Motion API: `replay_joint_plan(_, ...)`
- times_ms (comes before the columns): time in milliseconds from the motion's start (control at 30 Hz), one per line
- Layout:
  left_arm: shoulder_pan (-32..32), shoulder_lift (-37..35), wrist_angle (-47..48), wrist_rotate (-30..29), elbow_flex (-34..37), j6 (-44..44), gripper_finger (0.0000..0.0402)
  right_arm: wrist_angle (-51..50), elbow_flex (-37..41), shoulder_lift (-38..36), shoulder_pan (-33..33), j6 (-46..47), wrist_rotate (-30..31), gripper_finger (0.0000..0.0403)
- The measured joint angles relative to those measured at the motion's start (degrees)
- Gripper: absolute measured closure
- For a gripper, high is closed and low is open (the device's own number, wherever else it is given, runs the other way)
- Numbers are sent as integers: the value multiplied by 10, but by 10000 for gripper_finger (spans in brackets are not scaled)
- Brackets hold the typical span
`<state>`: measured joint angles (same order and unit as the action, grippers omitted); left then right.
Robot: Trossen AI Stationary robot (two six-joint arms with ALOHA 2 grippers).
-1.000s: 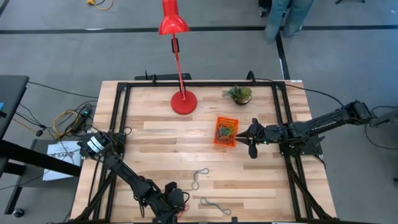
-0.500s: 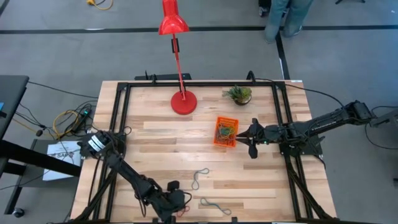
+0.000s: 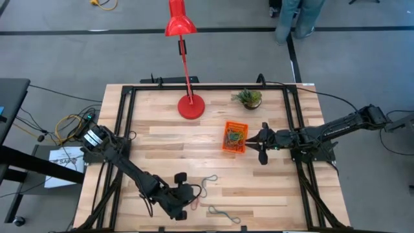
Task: Pick and place items into bin
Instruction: Put the red rubberband into the orange basket
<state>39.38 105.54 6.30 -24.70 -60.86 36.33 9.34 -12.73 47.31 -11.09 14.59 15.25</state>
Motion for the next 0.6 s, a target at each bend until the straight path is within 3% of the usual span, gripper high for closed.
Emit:
replay_joint_plan(167,-4,0,-2,-37,0,-41,401,1,0,0,-2,19,-6,326)
replay_joint_plan(300,-19,0,-5,-115,0,-70,401,22,0,15,-14,37,-45,326)
replay_joint_plan(433,-46,0,-13,-170,-1,-101,402,118,0,56,-33,-15,-49,326)
replay_joint_plan(600,-98,-1,-98,-179,-1,-213,401,240,0,142,-49,-59,-48,326)
